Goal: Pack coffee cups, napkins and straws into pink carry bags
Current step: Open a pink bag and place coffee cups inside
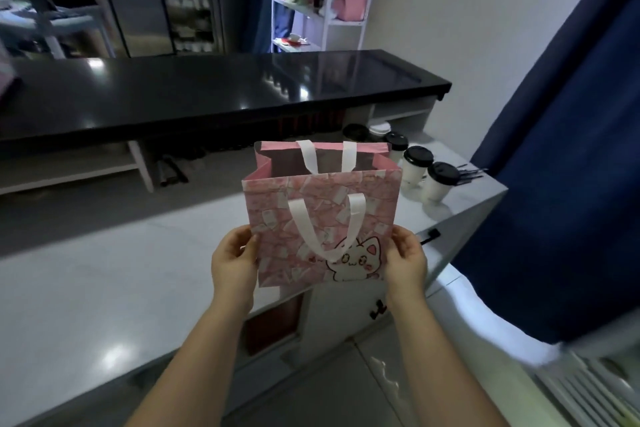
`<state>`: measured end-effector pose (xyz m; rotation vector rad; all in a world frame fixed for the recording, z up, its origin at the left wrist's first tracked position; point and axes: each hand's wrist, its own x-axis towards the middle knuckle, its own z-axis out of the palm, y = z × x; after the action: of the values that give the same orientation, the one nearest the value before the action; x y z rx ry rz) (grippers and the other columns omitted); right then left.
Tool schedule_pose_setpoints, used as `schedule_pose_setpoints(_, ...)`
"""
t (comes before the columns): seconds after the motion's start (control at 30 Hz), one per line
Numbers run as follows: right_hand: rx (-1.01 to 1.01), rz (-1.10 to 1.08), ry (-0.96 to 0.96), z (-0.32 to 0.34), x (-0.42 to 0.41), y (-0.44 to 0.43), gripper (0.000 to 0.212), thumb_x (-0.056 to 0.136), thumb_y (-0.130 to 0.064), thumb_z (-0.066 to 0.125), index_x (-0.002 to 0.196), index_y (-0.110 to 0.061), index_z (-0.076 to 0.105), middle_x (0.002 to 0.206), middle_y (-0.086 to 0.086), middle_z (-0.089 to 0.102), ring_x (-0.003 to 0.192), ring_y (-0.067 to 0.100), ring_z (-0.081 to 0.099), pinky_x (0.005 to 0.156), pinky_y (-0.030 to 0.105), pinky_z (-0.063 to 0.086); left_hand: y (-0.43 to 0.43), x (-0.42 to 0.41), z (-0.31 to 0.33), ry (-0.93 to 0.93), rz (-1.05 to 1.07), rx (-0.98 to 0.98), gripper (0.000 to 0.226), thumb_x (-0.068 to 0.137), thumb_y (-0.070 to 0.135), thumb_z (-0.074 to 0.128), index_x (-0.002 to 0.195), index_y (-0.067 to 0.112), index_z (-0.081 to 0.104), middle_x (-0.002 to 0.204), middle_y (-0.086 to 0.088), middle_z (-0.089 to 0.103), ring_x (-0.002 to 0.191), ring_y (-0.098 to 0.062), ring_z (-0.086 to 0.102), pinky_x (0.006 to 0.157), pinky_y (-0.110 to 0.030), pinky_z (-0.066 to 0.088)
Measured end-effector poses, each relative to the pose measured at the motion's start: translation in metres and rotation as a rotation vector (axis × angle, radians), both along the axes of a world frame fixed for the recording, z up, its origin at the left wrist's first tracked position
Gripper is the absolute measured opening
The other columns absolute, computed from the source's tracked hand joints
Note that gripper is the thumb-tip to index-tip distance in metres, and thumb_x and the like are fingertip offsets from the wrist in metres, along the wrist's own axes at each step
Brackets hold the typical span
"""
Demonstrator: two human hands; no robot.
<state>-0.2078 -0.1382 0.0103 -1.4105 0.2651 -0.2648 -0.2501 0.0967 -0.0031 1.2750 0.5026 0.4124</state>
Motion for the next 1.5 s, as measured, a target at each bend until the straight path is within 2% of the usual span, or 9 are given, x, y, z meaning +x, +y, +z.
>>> schedule_pose_setpoints(0.33, 0.019, 0.143, 0.009, 0.003, 0.116, -0.067, 0.017, 0.095, -0.016, 0.061, 0.089, -0.031, 0.067, 0.089, -0.008, 0.074, 0.085, 0.011, 0.07, 0.065, 0.023, 0.056, -0.078, 0.077, -0.002, -0.009, 0.18, -0.017, 0.022, 0.095, 0.009, 0.06, 0.089, 0.028, 0.07, 0.095, 0.001, 0.072, 0.092, -0.021, 0.07, 0.082, -0.044, 0.059)
schedule_pose_setpoints(0.5, 0.104, 0.212, -0.01, 0.003, 0.171, -0.049, 0.014, 0.096, -0.013, 0.059, 0.092, -0.026, 0.064, 0.082, -0.015, 0.074, 0.069, 0.0, 0.069, 0.051, 0.019, 0.053, -0.063, 0.121, 0.006, -0.073, 0.207, 0.048, 0.023, 0.095, 0.007, 0.06, 0.092, 0.028, 0.07, 0.091, 0.005, 0.074, 0.089, -0.016, 0.07, 0.08, -0.037, 0.058)
schedule_pose_setpoints(0.83, 0.015, 0.337, 0.093, -0.026, 0.249, -0.014, 0.018, 0.096, -0.002, 0.055, 0.094, -0.017, 0.063, 0.086, -0.005, 0.071, 0.071, 0.004, 0.069, 0.054, 0.019, 0.053, -0.026, 0.177, -0.026, 0.013, 0.203, 0.147, 0.019, 0.093, 0.001, 0.06, 0.098, 0.018, 0.066, 0.098, 0.0, 0.071, 0.09, -0.015, 0.068, 0.083, -0.033, 0.056)
schedule_pose_setpoints(0.93, -0.021, 0.373, 0.141, -0.044, 0.263, -0.019, 0.019, 0.092, 0.002, 0.057, 0.092, -0.016, 0.064, 0.093, 0.003, 0.07, 0.086, 0.016, 0.067, 0.068, 0.027, 0.057, -0.028, 0.177, -0.038, 0.051, 0.171, 0.235, 0.022, 0.091, 0.001, 0.062, 0.096, 0.022, 0.067, 0.093, 0.009, 0.073, 0.086, -0.005, 0.068, 0.082, -0.025, 0.057)
schedule_pose_setpoints(1.0, -0.022, 0.372, 0.143, -0.05, 0.273, -0.026, 0.021, 0.088, 0.006, 0.059, 0.091, -0.013, 0.067, 0.094, 0.006, 0.071, 0.09, 0.023, 0.066, 0.077, 0.034, 0.058, -0.03, 0.176, -0.039, 0.073, 0.162, 0.284, 0.023, 0.088, 0.005, 0.067, 0.096, 0.026, 0.067, 0.091, 0.013, 0.073, 0.088, -0.003, 0.068, 0.078, -0.02, 0.057)
schedule_pose_setpoints(1.13, 0.026, 0.333, 0.053, -0.039, 0.303, -0.036, 0.035, 0.085, 0.014, 0.052, 0.085, -0.017, 0.07, 0.085, -0.001, 0.071, 0.085, 0.018, 0.065, 0.075, 0.027, 0.056, -0.026, 0.172, -0.016, 0.044, 0.238, 0.368, 0.021, 0.079, 0.037, 0.068, 0.1, 0.032, 0.067, 0.098, 0.008, 0.072, 0.094, -0.01, 0.067, 0.076, -0.022, 0.056)
schedule_pose_setpoints(1.23, -0.054, 0.453, -0.06, -0.019, 0.337, -0.041, 0.033, 0.088, 0.012, 0.053, 0.088, -0.016, 0.07, 0.09, 0.001, 0.071, 0.088, 0.019, 0.065, 0.083, 0.032, 0.054, -0.024, 0.178, 0.022, -0.01, 0.345, 0.445, 0.019, 0.087, 0.043, 0.061, 0.102, 0.034, 0.066, 0.104, 0.001, 0.069, 0.101, -0.022, 0.065, 0.087, -0.038, 0.053)
schedule_pose_setpoints(1.37, -0.306, 0.646, -0.262, 0.016, 0.388, -0.052, 0.039, 0.088, 0.005, 0.059, 0.089, -0.033, 0.068, 0.086, -0.018, 0.071, 0.084, 0.001, 0.065, 0.077, 0.016, 0.051, -0.026, 0.215, 0.087, 0.009, 0.387, 0.697, 0.019, 0.089, 0.028, 0.067, 0.103, 0.041, 0.063, 0.1, 0.02, 0.066, 0.096, 0.001, 0.063, 0.081, -0.018, 0.05)
schedule_pose_setpoints(1.5, -0.638, 0.773, -0.336, 0.042, 0.437, -0.063, 0.034, 0.084, -0.005, 0.063, 0.092, -0.038, 0.063, 0.099, -0.016, 0.067, 0.095, 0.004, 0.063, 0.079, 0.015, 0.047, -0.055, 0.282, 0.137, 0.068, 0.275, 0.992, 0.029, 0.085, 0.025, 0.071, 0.111, 0.034, 0.063, 0.109, 0.015, 0.061, 0.1, 0.006, 0.055, 0.085, -0.014, 0.042)
